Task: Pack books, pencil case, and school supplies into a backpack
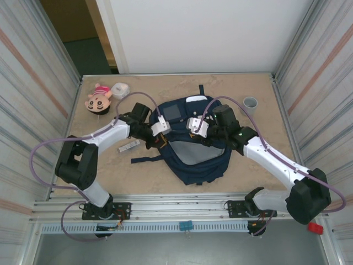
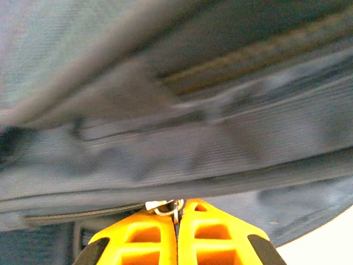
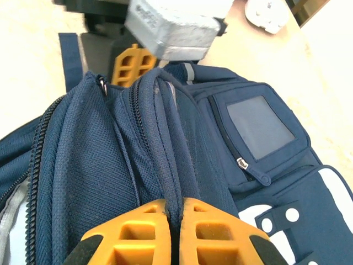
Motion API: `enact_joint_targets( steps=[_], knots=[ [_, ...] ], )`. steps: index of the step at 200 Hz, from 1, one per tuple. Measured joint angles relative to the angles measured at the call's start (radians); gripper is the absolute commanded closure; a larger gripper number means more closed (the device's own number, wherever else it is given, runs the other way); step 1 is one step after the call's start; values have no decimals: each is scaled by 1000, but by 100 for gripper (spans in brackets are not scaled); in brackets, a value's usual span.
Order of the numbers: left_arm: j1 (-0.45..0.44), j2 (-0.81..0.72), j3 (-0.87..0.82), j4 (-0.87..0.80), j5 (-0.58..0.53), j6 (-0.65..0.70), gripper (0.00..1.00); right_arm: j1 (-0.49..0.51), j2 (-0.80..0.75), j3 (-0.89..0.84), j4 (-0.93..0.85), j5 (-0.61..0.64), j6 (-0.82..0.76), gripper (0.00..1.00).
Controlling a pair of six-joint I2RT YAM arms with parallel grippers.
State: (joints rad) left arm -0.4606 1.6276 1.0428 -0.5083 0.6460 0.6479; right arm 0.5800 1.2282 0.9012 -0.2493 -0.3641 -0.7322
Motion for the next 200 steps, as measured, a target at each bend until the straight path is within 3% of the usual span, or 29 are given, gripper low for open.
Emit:
enact_joint_targets(
  steps=[46,84,107,163,200],
  knots=[
    [-44,-18,-35,-14,24,-83,96,0,2,-31,10,-4,23,100],
    [-52,-85,-103,43,24,-177,97,-9,-27,-26,-44,-5,165,49],
    [-62,-129,-161,108,26,-261,97,-18,-98,-7,-108,14,426,36],
    [-134,-182,-271,226,7,-407,98,-19,-367,-80,-160,22,1222,33],
    [-140,-193,-302,266,-4,-452,98,44,-416,-245,-166,-4,1681,31]
  ],
)
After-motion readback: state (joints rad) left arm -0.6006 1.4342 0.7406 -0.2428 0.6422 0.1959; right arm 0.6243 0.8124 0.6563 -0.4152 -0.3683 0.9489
